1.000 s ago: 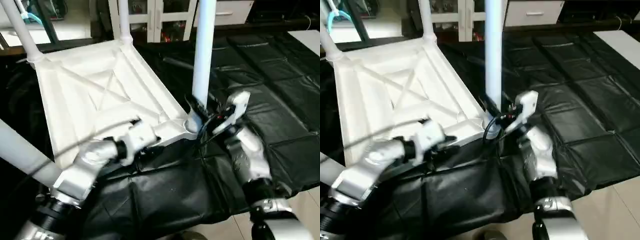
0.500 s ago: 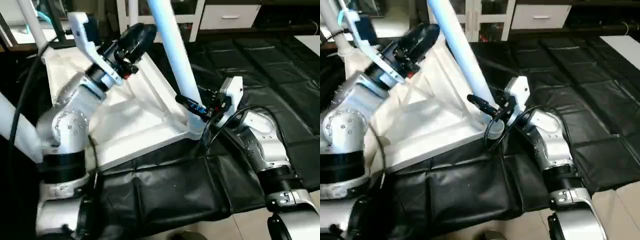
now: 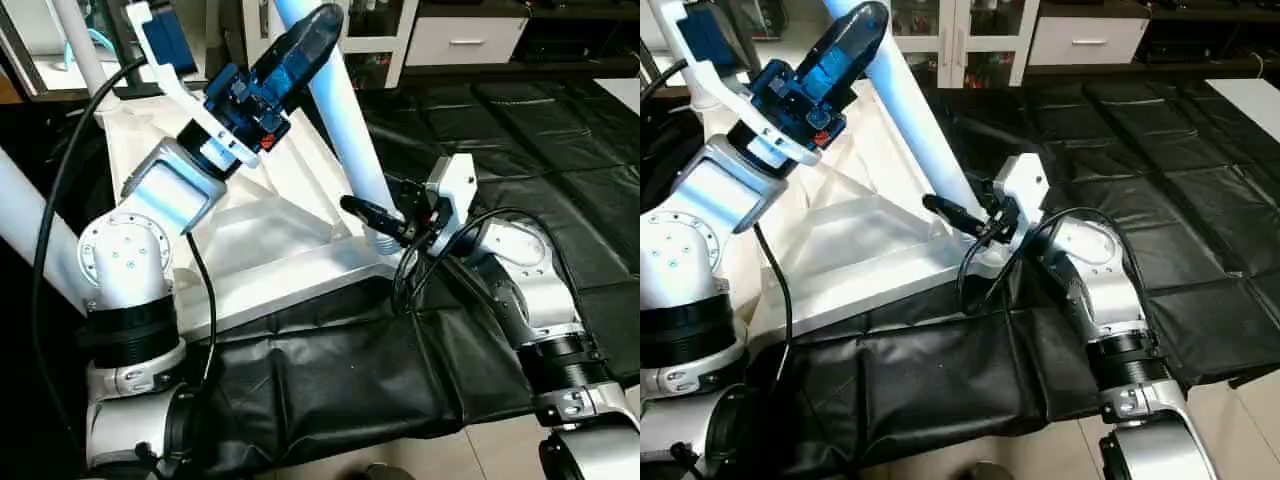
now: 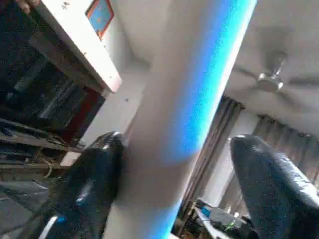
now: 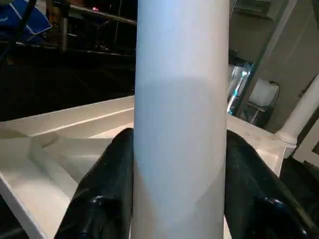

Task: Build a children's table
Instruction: Insert table leg to table base

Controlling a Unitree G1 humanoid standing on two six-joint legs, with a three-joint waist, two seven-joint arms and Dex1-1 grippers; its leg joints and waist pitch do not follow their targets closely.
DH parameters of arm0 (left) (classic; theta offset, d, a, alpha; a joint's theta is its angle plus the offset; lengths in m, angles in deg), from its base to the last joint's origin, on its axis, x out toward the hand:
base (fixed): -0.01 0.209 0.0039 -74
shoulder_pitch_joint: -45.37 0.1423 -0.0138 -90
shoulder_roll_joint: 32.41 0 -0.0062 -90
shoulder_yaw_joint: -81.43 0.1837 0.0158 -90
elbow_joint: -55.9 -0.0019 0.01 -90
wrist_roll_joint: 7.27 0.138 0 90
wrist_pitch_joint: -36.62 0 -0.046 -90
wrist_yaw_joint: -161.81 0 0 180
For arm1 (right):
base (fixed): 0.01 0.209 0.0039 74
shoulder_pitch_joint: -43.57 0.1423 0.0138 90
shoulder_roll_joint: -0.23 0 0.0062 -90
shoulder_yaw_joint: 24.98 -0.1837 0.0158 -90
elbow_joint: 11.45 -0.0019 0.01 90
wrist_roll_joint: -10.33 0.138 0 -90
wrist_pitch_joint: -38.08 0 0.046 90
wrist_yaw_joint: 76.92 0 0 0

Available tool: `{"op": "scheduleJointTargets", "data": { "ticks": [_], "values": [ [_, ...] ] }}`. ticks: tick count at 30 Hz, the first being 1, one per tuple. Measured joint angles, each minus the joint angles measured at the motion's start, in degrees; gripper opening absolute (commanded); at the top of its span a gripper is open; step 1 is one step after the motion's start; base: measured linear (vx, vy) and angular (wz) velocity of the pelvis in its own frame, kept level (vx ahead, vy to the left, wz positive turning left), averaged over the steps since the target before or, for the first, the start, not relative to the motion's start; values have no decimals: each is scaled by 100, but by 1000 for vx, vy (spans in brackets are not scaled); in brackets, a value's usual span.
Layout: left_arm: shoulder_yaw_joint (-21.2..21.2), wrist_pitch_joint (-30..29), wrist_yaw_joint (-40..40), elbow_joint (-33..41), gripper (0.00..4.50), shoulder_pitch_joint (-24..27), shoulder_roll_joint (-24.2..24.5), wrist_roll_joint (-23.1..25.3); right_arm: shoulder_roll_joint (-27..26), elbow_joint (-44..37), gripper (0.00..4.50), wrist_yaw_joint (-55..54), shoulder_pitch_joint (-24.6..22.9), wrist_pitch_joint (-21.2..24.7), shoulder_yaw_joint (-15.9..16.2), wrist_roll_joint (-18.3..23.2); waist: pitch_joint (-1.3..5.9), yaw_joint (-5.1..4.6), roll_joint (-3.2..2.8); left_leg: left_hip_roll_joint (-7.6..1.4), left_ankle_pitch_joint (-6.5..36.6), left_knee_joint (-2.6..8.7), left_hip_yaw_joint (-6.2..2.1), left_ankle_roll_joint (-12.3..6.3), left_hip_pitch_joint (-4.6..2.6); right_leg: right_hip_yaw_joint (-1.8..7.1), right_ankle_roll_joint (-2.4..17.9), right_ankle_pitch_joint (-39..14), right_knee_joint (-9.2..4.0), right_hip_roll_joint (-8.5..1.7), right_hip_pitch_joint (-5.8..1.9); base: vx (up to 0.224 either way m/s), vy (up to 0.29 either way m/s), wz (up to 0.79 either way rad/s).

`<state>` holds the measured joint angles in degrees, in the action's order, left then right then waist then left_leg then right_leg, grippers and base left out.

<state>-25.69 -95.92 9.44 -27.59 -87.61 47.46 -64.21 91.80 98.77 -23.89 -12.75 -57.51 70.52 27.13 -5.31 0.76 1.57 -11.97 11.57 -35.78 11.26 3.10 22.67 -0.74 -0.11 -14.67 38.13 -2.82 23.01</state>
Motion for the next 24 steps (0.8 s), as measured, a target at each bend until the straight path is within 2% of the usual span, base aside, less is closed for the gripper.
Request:
{"op": "scheduleJointTargets", "data": {
  "ticks": [3,4,10,11,13,16,20,21,24],
  "values": [
    [1,-11,-97,-5,388,0,-11,180,15,-4,185,-11,-27,50,32,-105,0,7,0,0,0,-22,-7,-1,3,2,7,2,6,-1,-2,0,0,0],
    [3,-10,-112,-5,363,0,-6,195,15,-4,185,-13,-32,52,52,-121,0,7,0,0,0,-29,-9,-1,4,2,5,3,10,-1,-2,0,0,0],
    [132,73,-304,-50,336,0,171,336,21,-3,185,-81,-30,54,109,-289,1,41,-1,0,1,-55,-13,-3,13,1,5,4,25,-1,-2,0,0,0],
    [131,93,-308,-58,311,0,171,397,23,-1,185,-102,-30,54,120,-321,1,52,-1,0,1,-59,-14,-2,15,0,4,5,27,-1,-2,0,0,0],
    [122,120,-358,-102,311,-2,169,511,24,1,185,-147,-30,51,130,-387,1,79,-1,0,0,-65,-13,-1,17,1,-2,8,31,-2,-2,0,0,0],
    [123,144,-401,-137,269,-2,169,552,29,16,185,-177,-29,51,135,-412,1,111,-1,0,0,-70,-14,-1,20,-1,-3,9,34,-2,-2,0,0,0],
    [127,260,-480,-171,267,-2,180,553,29,16,185,-189,-27,51,135,-412,1,117,-2,1,0,-74,-14,-1,21,-1,-3,9,40,-2,-2,0,0,0],
    [127,280,-482,-174,233,-2,180,553,29,17,185,-195,-27,51,135,-416,1,117,-2,1,0,-75,-14,-1,21,-2,-3,9,42,-2,-1,0,0,0],
    [121,305,-495,-182,230,-2,180,612,28,17,185,-198,-27,51,135,-418,2,118,-2,1,0,-76,-16,-1,21,-3,-3,9,46,-2,-1,0,0,0]
  ]
}}
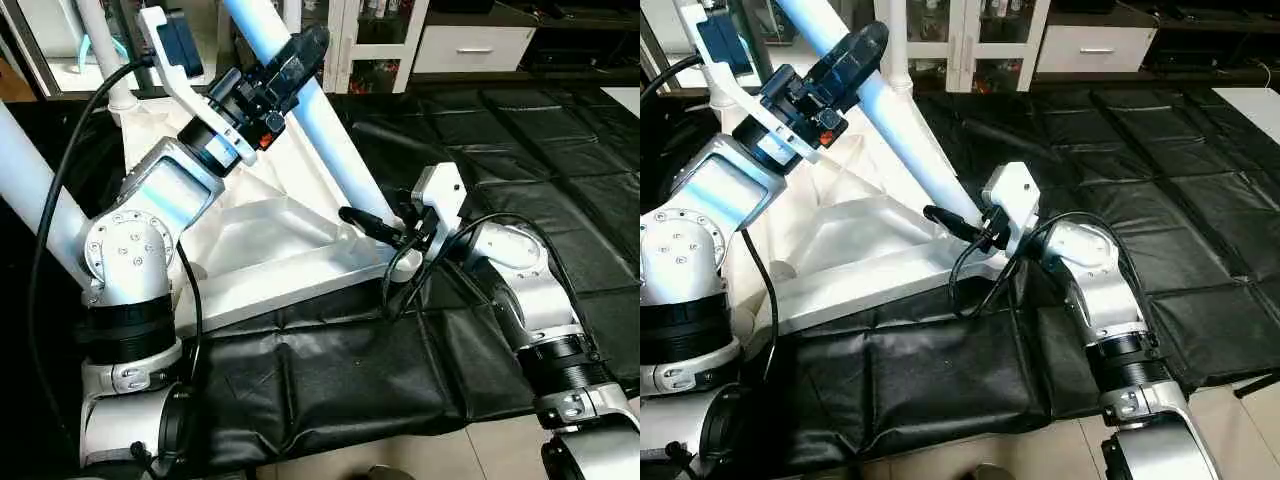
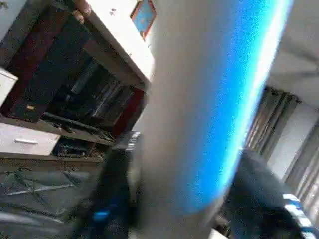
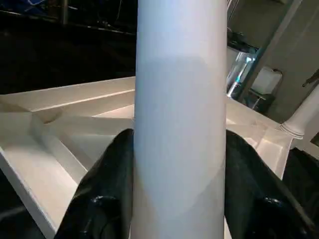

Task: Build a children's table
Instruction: Insert table leg to table base

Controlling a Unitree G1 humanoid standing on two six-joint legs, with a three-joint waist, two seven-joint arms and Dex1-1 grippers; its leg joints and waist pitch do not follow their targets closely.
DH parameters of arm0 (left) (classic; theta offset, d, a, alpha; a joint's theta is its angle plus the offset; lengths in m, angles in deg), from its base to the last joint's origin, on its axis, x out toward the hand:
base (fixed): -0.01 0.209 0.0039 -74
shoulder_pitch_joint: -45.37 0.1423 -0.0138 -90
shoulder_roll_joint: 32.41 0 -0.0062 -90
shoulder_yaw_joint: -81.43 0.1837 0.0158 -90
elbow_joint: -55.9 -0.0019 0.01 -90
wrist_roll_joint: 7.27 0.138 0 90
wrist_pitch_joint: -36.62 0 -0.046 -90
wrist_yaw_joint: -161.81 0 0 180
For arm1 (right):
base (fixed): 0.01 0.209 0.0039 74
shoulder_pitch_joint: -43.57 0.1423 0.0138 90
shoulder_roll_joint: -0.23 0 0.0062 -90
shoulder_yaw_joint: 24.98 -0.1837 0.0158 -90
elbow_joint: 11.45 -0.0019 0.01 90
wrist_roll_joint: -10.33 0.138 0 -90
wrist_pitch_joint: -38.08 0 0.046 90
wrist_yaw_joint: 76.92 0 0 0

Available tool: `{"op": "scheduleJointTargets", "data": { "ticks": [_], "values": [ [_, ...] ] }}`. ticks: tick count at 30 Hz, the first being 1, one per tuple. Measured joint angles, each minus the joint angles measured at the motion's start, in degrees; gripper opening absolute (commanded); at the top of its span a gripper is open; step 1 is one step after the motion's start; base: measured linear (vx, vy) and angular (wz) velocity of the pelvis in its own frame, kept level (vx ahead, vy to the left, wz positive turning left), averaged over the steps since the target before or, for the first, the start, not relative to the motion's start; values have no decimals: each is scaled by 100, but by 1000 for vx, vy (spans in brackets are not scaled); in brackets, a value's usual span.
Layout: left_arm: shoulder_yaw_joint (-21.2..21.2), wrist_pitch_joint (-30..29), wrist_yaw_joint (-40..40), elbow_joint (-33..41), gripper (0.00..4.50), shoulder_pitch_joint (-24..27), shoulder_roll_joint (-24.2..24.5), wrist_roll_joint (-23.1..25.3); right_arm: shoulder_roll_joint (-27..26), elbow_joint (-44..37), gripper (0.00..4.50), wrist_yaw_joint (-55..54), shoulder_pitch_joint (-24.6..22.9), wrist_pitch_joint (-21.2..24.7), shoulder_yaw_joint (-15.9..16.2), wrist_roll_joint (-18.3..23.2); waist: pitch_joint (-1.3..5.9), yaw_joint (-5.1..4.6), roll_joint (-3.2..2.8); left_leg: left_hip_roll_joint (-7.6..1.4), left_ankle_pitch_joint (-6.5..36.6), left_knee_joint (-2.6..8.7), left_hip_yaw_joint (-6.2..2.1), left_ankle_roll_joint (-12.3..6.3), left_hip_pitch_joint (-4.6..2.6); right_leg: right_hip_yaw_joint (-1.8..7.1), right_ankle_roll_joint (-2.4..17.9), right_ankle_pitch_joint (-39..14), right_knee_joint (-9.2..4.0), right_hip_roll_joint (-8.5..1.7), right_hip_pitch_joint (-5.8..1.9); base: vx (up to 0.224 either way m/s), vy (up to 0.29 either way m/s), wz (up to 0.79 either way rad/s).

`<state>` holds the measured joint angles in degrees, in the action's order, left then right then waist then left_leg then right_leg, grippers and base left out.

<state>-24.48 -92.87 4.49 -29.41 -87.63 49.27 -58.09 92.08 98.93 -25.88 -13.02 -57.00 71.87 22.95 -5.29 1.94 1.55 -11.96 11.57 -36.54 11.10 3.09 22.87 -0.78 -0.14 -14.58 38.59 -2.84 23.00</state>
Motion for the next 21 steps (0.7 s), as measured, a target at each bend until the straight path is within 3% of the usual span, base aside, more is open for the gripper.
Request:
{"op": "scheduleJointTargets", "data": {
  "ticks": [2,3,5,6,14,18,21],
  "values": [
    [-2,4,-6,-12,229,0,3,40,0,4,185,-7,0,7,0,-1,0,2,0,0,0,-2,-1,0,0,-1,0,0,3,0,0,0,0,0],
    [4,4,-5,-13,194,0,-3,52,-2,4,185,-7,0,25,0,2,0,4,0,0,0,-4,-2,0,0,-1,1,0,7,-1,0,0,0,0],
    [6,42,-20,-21,194,0,10,126,-3,2,185,11,0,62,-1,32,0,4,-1,0,0,-8,-2,0,0,-1,2,-1,17,-1,2,0,0,0],
    [5,69,-26,-71,174,0,45,144,-4,-1,241,17,2,78,-1,46,1,3,-1,0,0,-9,-4,0,0,-1,2,-2,22,-1,3,0,0,0],
    [103,199,-19,-92,164,0,60,224,-6,0,309,6,2,106,-16,72,5,9,-8,0,-10,-11,-8,-5,-1,-5,7,-4,34,-2,4,0,0,0],
    [340,502,58,-43,162,2,128,626,-5,0,344,-113,2,104,-9,-34,5,12,-8,0,-12,-11,-13,-7,0,-6,7,-4,35,-2,4,0,0,0],
    [802,1157,79,121,162,28,257,1409,-23,16,370,-716,58,48,26,-500,5,15,-9,0,-14,-12,-33,-5,1,-7,6,-4,35,-4,4,0,0,0]
  ]
}}
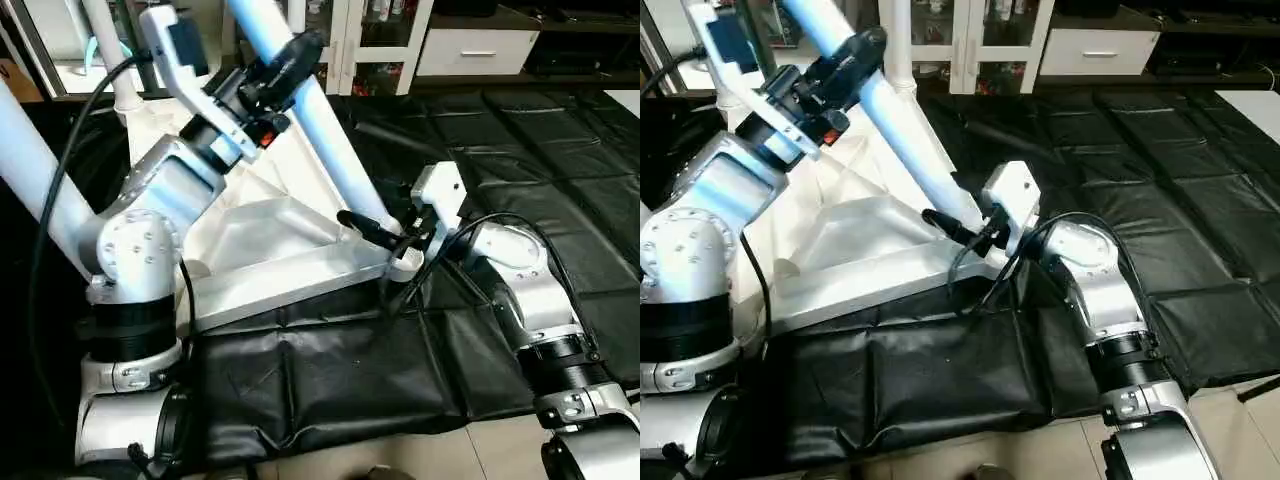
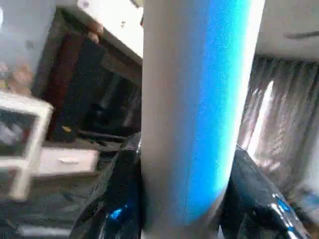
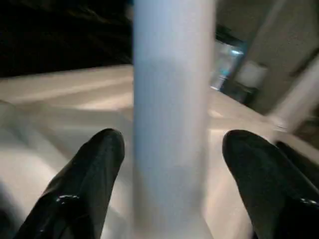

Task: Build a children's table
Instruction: Insert table leg to table base

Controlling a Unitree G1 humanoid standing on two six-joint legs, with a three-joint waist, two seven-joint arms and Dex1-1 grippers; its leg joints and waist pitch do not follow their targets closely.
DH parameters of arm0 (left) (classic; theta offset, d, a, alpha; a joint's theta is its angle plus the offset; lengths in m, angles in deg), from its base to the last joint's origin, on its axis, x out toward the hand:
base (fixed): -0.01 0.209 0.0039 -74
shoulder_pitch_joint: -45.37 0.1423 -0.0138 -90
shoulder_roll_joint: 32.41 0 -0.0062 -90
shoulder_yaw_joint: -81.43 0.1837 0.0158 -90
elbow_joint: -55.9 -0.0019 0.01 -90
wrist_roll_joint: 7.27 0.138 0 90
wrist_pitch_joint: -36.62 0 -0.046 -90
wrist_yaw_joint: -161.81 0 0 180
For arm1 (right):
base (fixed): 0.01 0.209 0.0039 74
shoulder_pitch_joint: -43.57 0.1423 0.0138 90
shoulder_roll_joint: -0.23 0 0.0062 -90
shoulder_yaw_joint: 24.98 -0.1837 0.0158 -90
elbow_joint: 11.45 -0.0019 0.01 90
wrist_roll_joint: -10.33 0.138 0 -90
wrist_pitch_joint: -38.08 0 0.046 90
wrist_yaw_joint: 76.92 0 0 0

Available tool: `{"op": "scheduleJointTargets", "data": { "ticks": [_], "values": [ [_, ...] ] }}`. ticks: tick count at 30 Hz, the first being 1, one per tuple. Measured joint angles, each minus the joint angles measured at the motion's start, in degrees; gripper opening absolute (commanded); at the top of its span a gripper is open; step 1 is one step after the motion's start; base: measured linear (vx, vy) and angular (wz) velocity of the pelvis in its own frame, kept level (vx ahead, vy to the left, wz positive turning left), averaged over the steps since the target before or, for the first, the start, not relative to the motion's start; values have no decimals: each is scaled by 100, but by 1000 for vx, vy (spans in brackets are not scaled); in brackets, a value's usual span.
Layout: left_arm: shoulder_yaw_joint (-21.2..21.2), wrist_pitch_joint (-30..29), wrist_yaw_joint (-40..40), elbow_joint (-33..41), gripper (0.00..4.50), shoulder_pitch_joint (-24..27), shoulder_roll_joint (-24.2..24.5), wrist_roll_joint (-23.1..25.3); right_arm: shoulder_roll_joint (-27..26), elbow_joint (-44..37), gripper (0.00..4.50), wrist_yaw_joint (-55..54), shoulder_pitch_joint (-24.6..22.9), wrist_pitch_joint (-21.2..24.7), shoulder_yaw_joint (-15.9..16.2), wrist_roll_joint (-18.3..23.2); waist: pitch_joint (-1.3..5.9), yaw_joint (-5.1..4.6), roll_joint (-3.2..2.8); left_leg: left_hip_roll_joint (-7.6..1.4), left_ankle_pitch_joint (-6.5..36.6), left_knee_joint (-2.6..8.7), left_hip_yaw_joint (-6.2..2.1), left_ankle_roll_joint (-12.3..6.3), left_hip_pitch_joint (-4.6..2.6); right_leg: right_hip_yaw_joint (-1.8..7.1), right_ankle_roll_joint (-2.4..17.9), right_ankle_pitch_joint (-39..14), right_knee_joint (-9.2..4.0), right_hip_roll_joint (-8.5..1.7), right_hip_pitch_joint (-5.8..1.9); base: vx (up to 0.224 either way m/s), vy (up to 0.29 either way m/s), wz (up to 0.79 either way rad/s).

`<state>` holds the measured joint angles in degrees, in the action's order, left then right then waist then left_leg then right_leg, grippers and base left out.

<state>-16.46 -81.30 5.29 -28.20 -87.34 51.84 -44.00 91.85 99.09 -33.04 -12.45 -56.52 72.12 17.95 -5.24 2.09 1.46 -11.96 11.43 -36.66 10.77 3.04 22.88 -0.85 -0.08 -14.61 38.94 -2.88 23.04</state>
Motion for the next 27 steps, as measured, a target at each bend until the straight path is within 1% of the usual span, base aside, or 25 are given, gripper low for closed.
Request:
{"op": "scheduleJointTargets", "data": {
  "ticks": [2,3,6,9,14,18,23,27],
  "values": [
    [245,523,-39,26,162,44,21,546,-103,11,390,-499,79,-2,-9,-266,2,-11,-3,0,-3,0,-6,4,0,-1,-2,1,1,0,0,0,0,0],
    [342,777,-69,33,162,72,-31,765,-189,11,390,-747,134,-2,-7,-370,2,-14,-3,0,-4,0,-8,6,0,-2,-2,1,2,1,0,0,0,0],
    [551,1245,-104,165,162,230,-178,1146,-435,11,390,-1324,200,4,14,-629,3,-14,-6,0,-18,0,-13,30,2,-4,-4,2,3,2,1,0,0,0],
    [701,1528,-125,222,162,281,-191,1408,-649,10,390,-1749,200,3,79,-909,3,-10,-7,1,-20,0,-17,35,4,-4,-4,2,4,2,2,0,0,0],
    [792,1797,-192,274,162,284,-285,1532,-850,19,390,-2181,200,-56,235,-1199,2,-14,-8,2,-24,0,-20,41,5,-3,-6,3,4,2,1,0,0,0],
    [778,2035,-253,273,162,284,-367,1672,-954,241,390,-2509,208,-77,254,-1404,2,-9,-11,3,-26,1,-27,46,5,-4,-7,4,6,4,1,0,0,0],
    [786,2034,-224,272,162,284,-409,1619,-986,460,390,-2637,243,-222,254,-1482,0,-16,-16,3,-27,1,-29,47,5,-4,-9,5,7,6,1,0,0,0],
    [788,2027,-125,273,162,319,-401,1607,-983,503,390,-2663,266,-460,254,-1494,0,-16,-18,3,-27,1,-32,48,5,-4,-13,7,7,9,1,0,0,0]
  ]
}}
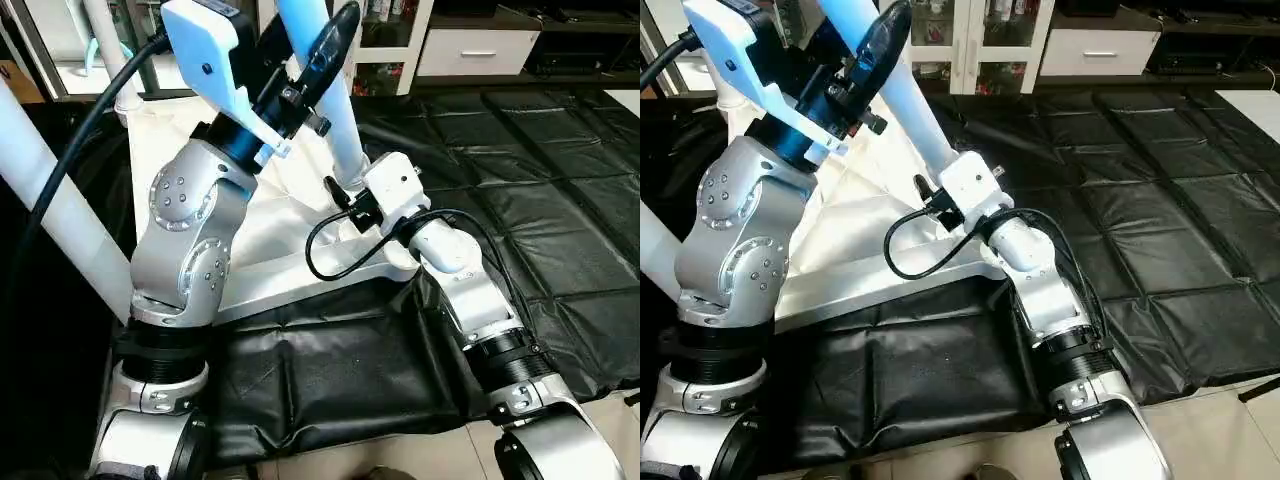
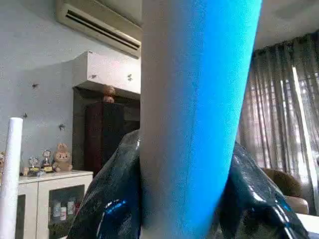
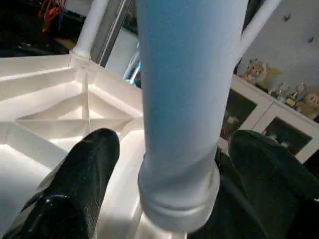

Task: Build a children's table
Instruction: Insert table leg to table base

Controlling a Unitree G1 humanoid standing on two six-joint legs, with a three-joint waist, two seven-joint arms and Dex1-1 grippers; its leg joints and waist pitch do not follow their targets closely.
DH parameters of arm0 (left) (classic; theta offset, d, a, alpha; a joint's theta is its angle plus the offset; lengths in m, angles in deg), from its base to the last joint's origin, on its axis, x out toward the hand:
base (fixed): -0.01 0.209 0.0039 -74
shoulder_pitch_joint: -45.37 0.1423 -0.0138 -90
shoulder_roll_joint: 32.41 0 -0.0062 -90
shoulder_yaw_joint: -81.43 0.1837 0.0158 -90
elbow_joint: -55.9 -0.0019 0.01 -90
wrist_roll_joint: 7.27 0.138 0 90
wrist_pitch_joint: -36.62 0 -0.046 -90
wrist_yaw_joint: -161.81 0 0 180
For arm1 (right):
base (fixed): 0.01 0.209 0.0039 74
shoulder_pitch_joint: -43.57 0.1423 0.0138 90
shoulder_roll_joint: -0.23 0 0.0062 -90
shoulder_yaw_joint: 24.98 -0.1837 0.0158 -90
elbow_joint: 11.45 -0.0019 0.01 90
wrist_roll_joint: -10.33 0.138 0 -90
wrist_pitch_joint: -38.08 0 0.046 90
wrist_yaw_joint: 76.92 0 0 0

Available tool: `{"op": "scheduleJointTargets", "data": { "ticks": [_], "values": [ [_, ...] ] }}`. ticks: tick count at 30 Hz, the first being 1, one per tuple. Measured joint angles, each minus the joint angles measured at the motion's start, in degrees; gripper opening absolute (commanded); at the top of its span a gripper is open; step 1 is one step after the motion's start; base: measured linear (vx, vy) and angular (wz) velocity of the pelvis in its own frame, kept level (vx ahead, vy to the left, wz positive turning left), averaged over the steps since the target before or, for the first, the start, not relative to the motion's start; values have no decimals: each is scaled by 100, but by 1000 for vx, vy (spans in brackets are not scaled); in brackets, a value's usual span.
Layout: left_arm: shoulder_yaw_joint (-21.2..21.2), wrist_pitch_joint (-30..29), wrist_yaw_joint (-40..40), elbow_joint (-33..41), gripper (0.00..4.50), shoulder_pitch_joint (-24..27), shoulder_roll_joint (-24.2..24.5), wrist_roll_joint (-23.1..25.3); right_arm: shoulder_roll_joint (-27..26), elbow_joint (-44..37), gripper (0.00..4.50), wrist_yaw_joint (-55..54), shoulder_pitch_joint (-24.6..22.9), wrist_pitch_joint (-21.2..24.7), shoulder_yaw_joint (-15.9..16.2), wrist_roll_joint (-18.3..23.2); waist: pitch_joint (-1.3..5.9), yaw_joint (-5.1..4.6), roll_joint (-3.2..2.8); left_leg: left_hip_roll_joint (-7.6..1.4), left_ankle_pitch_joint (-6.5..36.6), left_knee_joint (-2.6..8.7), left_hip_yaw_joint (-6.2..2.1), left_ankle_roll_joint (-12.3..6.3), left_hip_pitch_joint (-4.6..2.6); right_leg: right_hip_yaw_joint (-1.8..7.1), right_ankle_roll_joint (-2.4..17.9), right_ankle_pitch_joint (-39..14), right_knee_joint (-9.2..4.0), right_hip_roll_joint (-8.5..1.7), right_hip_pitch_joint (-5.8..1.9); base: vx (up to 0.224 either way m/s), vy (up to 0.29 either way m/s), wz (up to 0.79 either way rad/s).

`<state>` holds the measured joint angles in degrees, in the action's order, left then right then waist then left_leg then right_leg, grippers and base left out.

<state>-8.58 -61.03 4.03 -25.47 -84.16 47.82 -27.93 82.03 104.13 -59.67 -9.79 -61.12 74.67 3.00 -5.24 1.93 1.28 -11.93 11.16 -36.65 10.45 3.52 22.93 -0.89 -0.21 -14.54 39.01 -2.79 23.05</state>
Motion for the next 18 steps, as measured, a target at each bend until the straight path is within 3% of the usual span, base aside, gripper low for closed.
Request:
{"op": "scheduleJointTargets", "data": {
  "ticks": [4,13,14,18],
  "values": [
    [0,0,14,-1,162,85,-4,0,0,48,390,0,51,-265,0,1,0,1,0,0,0,0,-1,0,0,0,-1,1,0,2,0,0,0,0],
    [2,-18,86,0,162,86,-18,-86,8,379,390,9,189,-293,-29,31,0,1,0,0,0,0,-3,-1,1,1,0,0,1,2,0,0,0,0],
    [2,-28,104,0,162,86,-18,-104,12,406,363,12,189,-293,-29,32,0,0,0,0,0,0,-3,-1,1,1,0,0,1,2,0,0,0,0],
    [3,-101,210,4,162,87,-18,-215,28,500,337,66,190,-364,-40,73,0,0,0,0,0,0,-4,-1,1,1,1,0,2,3,0,0,0,0]
  ]
}}
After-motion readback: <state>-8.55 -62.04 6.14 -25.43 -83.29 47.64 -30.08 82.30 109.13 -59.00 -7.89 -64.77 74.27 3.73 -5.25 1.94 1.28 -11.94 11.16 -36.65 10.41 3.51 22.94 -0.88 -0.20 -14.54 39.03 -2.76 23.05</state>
